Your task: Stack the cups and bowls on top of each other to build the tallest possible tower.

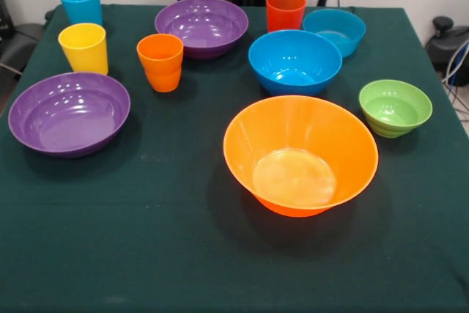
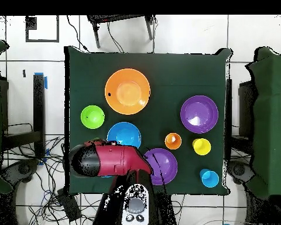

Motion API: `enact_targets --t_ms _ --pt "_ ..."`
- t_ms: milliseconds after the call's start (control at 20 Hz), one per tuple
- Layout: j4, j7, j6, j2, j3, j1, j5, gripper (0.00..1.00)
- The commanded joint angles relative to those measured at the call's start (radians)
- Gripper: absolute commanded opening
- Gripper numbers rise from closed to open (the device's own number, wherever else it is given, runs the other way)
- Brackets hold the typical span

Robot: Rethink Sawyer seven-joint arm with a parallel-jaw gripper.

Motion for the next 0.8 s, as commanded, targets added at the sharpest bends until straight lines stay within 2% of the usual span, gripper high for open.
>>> enact_targets --t_ms 50,250,500,800 --pt "-0.073 0.17 -0.107 0.184 0.024 0.038 -0.016 1.0" --pt "-0.118 0.162 -0.127 0.253 0.019 0.037 -0.001 1.0" --pt "-0.113 0.15 -0.097 0.216 0.017 0.029 0.006 1.0" --pt "-0.078 0.163 -0.154 0.223 0.002 0.05 -0.007 1.0"
